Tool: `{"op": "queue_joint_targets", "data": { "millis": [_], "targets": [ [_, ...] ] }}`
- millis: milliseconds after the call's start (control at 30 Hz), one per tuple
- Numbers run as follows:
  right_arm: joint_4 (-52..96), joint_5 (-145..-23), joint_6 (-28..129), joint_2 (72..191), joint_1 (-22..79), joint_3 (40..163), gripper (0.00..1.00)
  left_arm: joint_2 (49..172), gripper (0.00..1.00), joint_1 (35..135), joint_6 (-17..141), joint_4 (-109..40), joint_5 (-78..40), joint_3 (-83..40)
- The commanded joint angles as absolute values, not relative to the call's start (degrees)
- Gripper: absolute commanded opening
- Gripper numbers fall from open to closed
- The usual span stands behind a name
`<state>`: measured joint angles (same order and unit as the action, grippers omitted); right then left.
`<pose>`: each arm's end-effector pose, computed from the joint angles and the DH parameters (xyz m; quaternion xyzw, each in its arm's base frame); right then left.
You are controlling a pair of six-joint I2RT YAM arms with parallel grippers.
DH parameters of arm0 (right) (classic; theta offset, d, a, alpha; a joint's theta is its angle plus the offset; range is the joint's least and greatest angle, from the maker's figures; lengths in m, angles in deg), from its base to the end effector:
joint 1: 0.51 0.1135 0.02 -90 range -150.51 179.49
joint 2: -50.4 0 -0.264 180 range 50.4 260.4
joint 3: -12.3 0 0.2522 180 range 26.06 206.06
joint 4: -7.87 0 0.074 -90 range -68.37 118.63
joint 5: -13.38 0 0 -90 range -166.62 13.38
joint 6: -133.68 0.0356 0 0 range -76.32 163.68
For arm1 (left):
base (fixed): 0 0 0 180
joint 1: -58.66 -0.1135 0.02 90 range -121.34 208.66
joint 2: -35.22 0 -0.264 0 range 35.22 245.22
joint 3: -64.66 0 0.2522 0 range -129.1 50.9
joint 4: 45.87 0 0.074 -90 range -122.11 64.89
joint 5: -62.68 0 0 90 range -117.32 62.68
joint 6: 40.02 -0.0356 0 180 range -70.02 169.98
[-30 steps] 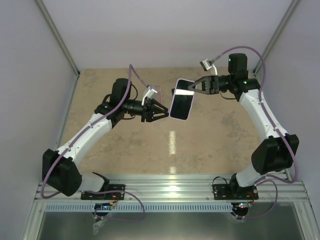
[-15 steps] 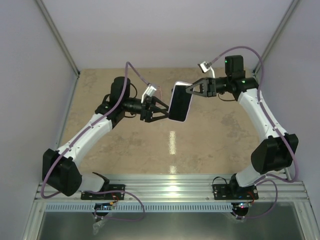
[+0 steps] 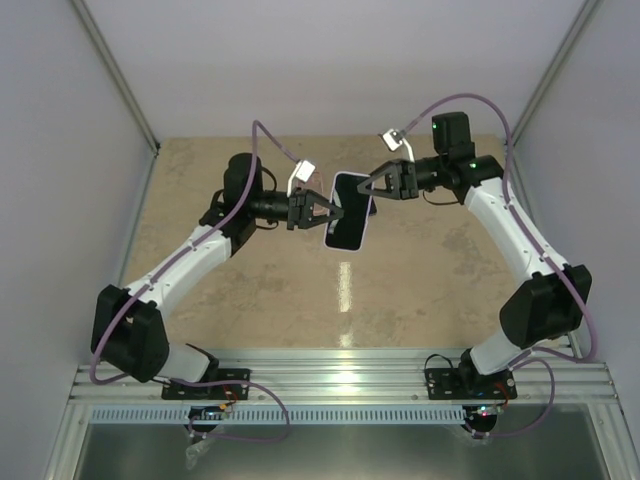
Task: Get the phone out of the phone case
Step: Remove the phone case from the phone.
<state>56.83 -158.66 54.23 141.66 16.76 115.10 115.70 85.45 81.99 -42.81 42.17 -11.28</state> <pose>0.3100 0.1333 0.3799 -0.3298 0.6582 0.6515 0.1829 0.2648 -0.1710 0.3425 0.3469 0.6347 -0.6393 0.2610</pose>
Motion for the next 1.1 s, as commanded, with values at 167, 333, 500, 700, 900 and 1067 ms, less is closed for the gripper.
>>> {"op": "queue_joint_targets", "data": {
  "millis": [167, 333, 500, 700, 900, 1067],
  "targets": [
    [54.04, -161.39, 57.35, 143.22, 16.63, 116.75, 0.31, 115.65, 0.0, 85.63, 85.95, -50.27, 44.09, -10.58],
    [53.85, -161.96, 56.51, 142.23, 16.92, 113.06, 0.65, 116.67, 0.0, 83.74, 94.08, -58.33, 44.44, -11.14],
    [53.44, -160.51, 54.84, 140.28, 19.6, 109.37, 0.53, 118.24, 0.0, 81.81, 110.93, -77.02, 43.85, -8.13],
    [53.35, -158.92, 55.04, 141.34, 20.75, 110.85, 0.39, 118.58, 0.0, 81.85, 112.3, -78.1, 43.09, -7.79],
    [52.97, -157.94, 56.12, 142.93, 21.79, 113.63, 0.23, 118.1, 0.0, 81.82, 112.2, -77.07, 41.76, -6.47],
    [52.31, -157.98, 56.92, 143.03, 21.9, 113.82, 0.01, 117.7, 0.0, 81.78, 107.23, -70.66, 41.04, -7.33]
  ]
}}
